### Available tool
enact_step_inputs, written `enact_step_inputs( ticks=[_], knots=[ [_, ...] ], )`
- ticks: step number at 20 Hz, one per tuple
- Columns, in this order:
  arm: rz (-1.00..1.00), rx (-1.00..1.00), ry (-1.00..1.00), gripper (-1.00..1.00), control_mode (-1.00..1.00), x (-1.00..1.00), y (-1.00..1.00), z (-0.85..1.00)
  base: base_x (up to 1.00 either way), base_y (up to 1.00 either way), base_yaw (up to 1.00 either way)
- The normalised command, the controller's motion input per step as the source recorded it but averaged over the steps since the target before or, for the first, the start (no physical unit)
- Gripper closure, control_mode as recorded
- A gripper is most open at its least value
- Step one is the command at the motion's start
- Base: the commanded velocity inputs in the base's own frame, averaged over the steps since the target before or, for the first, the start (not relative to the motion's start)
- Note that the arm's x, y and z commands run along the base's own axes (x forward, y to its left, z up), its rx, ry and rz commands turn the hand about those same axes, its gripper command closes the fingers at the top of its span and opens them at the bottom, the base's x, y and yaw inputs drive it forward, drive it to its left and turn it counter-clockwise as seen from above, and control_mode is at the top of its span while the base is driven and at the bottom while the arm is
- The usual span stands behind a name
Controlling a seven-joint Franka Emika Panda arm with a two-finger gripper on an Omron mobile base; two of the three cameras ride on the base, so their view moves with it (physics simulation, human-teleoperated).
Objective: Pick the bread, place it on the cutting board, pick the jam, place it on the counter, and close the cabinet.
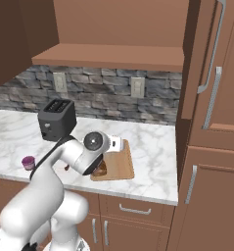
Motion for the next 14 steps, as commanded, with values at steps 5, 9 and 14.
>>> enact_step_inputs(
  ticks=[5, 9, 14],
  knots=[
    [0.00, 0.00, -0.12, -1.00, -1.00, -0.16, 0.00, 0.21, 0.00, 0.00, 0.00],
    [0.00, 0.00, -0.09, -1.00, -1.00, -0.26, 0.00, 0.20, 0.00, 0.00, 0.00],
    [0.00, 0.00, -0.07, -1.00, -1.00, -0.31, 0.00, 0.14, 0.00, 0.00, 0.00]
  ],
)
